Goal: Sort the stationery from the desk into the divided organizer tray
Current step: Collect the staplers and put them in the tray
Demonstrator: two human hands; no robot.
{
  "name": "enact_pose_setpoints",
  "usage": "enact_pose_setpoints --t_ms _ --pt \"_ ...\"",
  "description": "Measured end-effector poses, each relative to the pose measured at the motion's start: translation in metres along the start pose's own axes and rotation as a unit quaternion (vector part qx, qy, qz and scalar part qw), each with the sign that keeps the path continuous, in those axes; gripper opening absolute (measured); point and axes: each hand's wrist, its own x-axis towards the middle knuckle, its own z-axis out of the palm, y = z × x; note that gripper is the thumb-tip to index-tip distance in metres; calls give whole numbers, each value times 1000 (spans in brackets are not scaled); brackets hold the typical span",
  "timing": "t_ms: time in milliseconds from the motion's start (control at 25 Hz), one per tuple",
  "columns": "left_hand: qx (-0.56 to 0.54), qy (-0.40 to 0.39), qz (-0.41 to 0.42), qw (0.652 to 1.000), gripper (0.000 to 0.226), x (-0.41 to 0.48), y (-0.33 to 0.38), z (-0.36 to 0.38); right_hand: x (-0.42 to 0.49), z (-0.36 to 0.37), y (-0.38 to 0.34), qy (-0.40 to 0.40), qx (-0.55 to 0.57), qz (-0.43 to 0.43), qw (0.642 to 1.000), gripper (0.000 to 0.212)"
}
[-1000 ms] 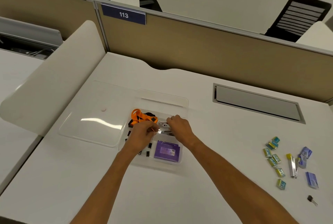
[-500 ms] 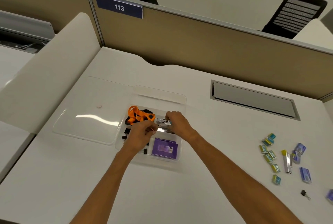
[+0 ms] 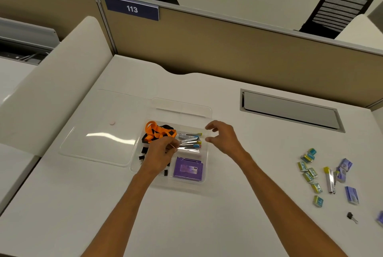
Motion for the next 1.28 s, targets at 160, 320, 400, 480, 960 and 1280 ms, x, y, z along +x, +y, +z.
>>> enact_pose_setpoints --t_ms 160,320,400,480,960,1280 --pt "31 27 37 998 29 9 17 23 -25 -35 38 70 29 27 997 26" --pt "172 43 102 979 55 16 33 63 -61 -56 92 93 -19 42 995 32" --pt "243 44 110 963 68 15 46 88 -79 -62 118 114 -103 32 988 43" --pt "279 41 114 953 76 10 61 115 -96 -65 141 144 -181 29 972 58" --pt "383 -15 183 905 81 -6 126 259 -179 -109 266 172 -249 147 942 85" --pt "396 -71 209 891 81 -8 140 321 -206 -153 341 270 -189 241 913 65"
